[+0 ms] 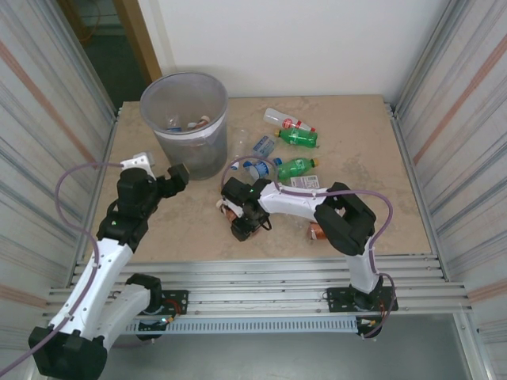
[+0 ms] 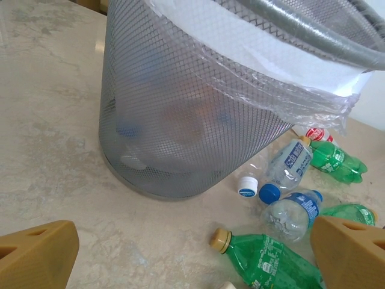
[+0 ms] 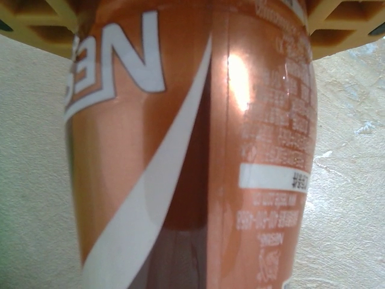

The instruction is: Put the plastic bottles in the bin

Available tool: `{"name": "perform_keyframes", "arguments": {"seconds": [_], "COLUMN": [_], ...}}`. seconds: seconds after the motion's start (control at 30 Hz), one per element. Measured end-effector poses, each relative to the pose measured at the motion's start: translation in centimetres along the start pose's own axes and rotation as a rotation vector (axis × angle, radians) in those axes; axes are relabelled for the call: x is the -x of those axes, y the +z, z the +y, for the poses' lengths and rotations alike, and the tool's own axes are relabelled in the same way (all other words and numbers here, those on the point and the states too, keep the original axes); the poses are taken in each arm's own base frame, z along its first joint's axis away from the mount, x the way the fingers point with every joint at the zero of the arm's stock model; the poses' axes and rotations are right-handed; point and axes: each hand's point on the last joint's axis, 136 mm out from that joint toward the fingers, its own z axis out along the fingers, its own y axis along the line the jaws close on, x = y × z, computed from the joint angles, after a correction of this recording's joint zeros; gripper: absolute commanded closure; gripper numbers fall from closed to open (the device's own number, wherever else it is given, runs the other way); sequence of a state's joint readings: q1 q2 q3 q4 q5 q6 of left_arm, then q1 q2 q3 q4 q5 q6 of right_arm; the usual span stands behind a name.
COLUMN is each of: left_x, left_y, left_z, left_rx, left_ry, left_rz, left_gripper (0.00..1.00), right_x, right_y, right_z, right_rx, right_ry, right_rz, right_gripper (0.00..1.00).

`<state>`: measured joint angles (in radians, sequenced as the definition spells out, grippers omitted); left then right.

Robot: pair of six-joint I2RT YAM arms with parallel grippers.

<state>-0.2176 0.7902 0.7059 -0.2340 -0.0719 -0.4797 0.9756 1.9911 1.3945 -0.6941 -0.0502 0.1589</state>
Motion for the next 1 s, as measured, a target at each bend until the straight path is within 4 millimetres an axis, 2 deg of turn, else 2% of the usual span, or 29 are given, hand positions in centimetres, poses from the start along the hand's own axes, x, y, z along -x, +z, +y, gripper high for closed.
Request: {"name": "perform_keyframes", "arguments": {"seconds": [0.13, 0.23, 0.4, 0.57, 0.7, 0.87, 1.0], "left_x": [0.3, 0.5, 0.6, 0.9, 1.7, 2.7, 3.7], "left_y": [-0.4, -0.6, -0.9, -1.1, -1.3, -1.9, -2.0], "left_z": [-0.2, -0.3, -0.9, -2.9, -5.3, -11.0, -14.7], "left_rx": [-0.009, -0.015, -0.053, -0.157, -0.256, -0.428, -0.535], "left_ry": [-0.006, -0.015, -0.029, -0.052, -0.059, -0.014, 0.016], "left_rz": [-0.015, -0.022, -0.021, -0.019, -0.007, 0.019, 0.033], "left_gripper": [0.01, 0.01, 0.01, 0.01, 0.01, 0.04, 0.06], "right_x": [0.2, 0.8, 3.0, 4.8, 5.6, 6.3, 6.7], "right_y": [-0.7, -2.4, -6.9, -11.4, -14.3, -17.3, -19.4], "right_z": [-0.1, -0.2, -0.2, -0.4, -1.2, -2.4, -2.9], "right_rx": [-0.007, -0.016, -0.021, -0.014, -0.01, -0.019, -0.015], "right_ry": [-0.001, -0.002, 0.004, 0.021, 0.046, 0.093, 0.12], "right_rz": [-0.027, -0.081, -0.242, -0.406, -0.515, -0.658, -0.761], "right_gripper": [0.6, 0.62, 0.64, 0.64, 0.64, 0.65, 0.65]}}
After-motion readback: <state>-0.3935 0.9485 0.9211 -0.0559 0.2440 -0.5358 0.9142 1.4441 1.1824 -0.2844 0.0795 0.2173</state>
